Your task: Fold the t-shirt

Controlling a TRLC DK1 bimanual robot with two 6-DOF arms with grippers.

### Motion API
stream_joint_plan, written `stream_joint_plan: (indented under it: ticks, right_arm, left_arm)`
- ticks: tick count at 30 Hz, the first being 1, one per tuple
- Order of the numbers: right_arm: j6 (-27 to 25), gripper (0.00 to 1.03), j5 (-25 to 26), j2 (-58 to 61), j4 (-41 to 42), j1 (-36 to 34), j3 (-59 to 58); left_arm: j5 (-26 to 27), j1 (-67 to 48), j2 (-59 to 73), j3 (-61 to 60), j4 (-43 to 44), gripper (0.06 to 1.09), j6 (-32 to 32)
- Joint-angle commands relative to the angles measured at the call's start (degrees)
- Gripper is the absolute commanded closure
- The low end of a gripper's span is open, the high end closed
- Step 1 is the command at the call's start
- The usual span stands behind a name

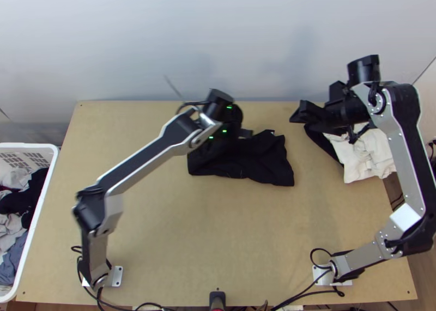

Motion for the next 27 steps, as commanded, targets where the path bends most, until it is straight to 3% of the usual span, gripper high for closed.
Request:
stream_joint_plan:
  ticks: [1,27]
  right_arm:
    - [1.2,0.04,0.3,-2.3,1.1,-2.7,-3.6]
    - [2.0,0.04,0.3,-3.6,2.2,-4.0,-8.8]
  left_arm:
    - [-2.1,-4.2,12.0,12.1,0.6,1.05,-0.4]
    - [-2.6,-11.1,20.4,13.8,6.9,1.05,-1.9]
